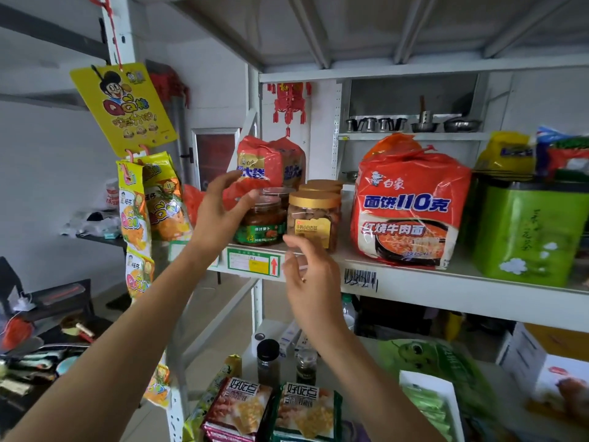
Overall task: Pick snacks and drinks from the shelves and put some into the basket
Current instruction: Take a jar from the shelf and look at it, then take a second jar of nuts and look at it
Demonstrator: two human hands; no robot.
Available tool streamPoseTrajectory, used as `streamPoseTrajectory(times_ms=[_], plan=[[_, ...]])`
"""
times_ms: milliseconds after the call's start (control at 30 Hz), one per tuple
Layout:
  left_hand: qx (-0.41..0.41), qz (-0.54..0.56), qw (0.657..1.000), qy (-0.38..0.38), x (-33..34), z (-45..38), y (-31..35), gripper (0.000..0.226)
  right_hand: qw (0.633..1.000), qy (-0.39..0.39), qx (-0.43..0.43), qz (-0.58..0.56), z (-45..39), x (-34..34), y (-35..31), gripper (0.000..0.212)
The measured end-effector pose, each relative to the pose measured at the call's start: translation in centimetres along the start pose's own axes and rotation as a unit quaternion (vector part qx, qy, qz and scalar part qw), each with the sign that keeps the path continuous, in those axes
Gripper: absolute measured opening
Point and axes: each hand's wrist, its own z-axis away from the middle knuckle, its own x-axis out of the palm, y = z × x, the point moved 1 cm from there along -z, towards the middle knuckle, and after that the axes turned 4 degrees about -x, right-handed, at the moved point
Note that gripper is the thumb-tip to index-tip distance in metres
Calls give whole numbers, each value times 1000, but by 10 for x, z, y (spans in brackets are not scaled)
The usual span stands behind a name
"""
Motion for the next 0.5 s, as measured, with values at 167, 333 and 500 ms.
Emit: streamPoseTrajectory(times_ms=[167,333,500], plan=[[143,-235,961,-25,34,15,35,59,988,105,-33,106,2,-28,7,28],[129,-370,919,-53,68,8,50,84,970,23,10,240,6,-33,12,53],[86,-424,901,-38,82,-4,47,80,964,-21,1,265,6,-34,14,59]])
